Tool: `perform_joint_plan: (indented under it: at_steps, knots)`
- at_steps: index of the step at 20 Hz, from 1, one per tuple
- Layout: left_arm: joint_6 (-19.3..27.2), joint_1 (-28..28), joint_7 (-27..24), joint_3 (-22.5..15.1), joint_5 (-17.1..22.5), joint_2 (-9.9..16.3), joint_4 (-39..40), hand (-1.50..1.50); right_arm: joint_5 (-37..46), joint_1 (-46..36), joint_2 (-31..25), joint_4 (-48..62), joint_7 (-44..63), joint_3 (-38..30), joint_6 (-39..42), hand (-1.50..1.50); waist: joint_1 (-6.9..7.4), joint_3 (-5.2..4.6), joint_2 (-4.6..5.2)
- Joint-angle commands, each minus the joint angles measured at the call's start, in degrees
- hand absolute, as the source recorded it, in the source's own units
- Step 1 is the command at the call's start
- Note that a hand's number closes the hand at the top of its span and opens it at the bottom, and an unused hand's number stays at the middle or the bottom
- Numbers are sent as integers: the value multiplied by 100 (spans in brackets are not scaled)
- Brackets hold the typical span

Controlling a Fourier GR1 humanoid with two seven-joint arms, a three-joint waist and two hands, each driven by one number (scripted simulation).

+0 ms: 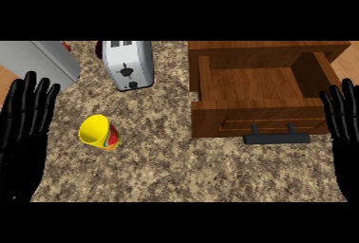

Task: Pick up the cup, place it into the drawer and close the drawer

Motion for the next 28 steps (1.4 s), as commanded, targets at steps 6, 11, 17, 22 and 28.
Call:
perform_joint_plan:
  at_steps: [6,11,17,22,28]
  knots:
    - [-2913,-420,-550,-329,2489,1032,539,-150,-80,-197,135,-97,-243,200,69,-150,-77,-194,112]
    - [-3881,-433,179,385,4299,1720,2156,-150,-291,-251,-236,433,220,348,614,-150,29,-164,171]
    - [-5307,-1178,60,790,4633,2344,4340,-150,-325,-917,-156,1014,187,168,557,-150,80,-152,98]
    - [-5722,-2270,-399,817,3330,1987,6079,-150,-517,-1062,-314,1063,182,-42,774,-150,21,-154,98]
    - [-5899,-2583,-1891,1122,1606,1954,7410,-150,-357,-1292,-177,969,439,115,625,-150,27,-157,95]
